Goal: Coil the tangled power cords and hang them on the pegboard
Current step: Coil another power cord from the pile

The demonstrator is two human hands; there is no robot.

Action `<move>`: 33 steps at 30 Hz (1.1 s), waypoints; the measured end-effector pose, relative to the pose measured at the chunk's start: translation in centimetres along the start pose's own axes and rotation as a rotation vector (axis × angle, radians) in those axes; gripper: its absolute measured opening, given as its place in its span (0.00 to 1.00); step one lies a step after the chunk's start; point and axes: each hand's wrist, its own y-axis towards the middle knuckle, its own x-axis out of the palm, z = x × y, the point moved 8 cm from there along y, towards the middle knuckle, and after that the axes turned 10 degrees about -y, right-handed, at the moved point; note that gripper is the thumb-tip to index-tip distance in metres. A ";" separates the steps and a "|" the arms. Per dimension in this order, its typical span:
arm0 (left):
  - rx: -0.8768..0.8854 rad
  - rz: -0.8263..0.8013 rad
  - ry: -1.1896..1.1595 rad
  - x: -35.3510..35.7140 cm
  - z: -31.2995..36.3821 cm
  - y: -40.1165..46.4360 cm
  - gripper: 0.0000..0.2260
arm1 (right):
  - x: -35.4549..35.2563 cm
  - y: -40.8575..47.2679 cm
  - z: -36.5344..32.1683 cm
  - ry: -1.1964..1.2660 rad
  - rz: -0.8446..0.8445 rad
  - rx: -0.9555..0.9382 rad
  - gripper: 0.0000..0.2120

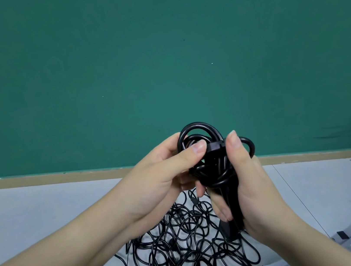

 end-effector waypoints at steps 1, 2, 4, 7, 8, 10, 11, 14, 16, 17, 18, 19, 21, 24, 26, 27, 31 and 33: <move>-0.017 0.010 -0.021 0.0 -0.2 0.0 0.14 | 0.1 0.1 0.1 0.002 -0.010 0.015 0.43; -0.032 0.026 -0.039 -0.2 -0.5 0.1 0.17 | 0.2 0.2 0.3 0.001 -0.026 0.039 0.43; -0.050 0.059 -0.064 -0.6 -0.8 0.3 0.23 | 0.3 0.3 0.7 0.006 -0.050 0.083 0.43; -0.038 0.074 -0.058 -1.0 -0.7 0.5 0.28 | 0.2 0.4 0.5 0.068 -0.042 0.069 0.40; -0.034 0.075 -0.052 -1.1 -0.7 0.5 0.28 | 0.1 0.5 0.4 0.082 -0.034 0.064 0.39; -0.040 0.070 -0.041 -1.1 -0.7 0.5 0.25 | -0.1 0.5 0.4 0.106 -0.015 0.072 0.39; -0.044 0.065 -0.031 -1.1 -0.7 0.5 0.21 | -0.2 0.5 0.4 0.103 -0.001 0.076 0.39; -0.050 0.077 0.026 -1.2 -0.9 0.4 0.14 | -0.6 0.4 0.9 0.049 0.058 0.105 0.41; -0.048 0.115 0.089 -1.4 -1.0 0.3 0.14 | -0.7 0.2 1.3 0.016 0.087 0.140 0.40; -0.044 0.133 0.102 -1.4 -1.0 0.3 0.14 | -0.8 0.2 1.4 -0.010 0.101 0.148 0.40; -0.040 0.141 0.097 -1.4 -1.1 0.2 0.14 | -0.9 0.1 1.3 -0.045 0.115 0.144 0.39; -0.039 0.143 0.081 -1.4 -1.1 0.3 0.14 | -0.9 0.1 1.1 -0.073 0.128 0.133 0.38; -0.043 0.144 0.052 -1.4 -1.3 0.4 0.17 | -0.9 0.1 0.6 -0.073 0.135 0.103 0.34; -0.045 0.156 0.033 -1.9 -1.5 0.6 0.18 | -1.0 -0.2 -0.1 -0.080 0.160 0.050 0.23; -0.047 0.150 0.047 -1.8 -1.5 0.5 0.15 | -1.5 -0.3 -0.9 -0.175 0.229 -0.047 0.16; -0.047 0.152 0.042 -1.7 -1.5 0.4 0.11 | -2.0 -0.4 -1.4 -0.262 0.276 -0.110 0.14; -0.020 0.181 0.143 -2.3 -1.6 0.3 0.11 | -2.9 -0.4 -3.1 -0.623 0.288 -0.283 0.10; -0.021 0.201 0.203 -2.7 -1.9 0.2 0.15 | -2.9 -0.4 -3.3 -0.738 0.251 -0.319 0.10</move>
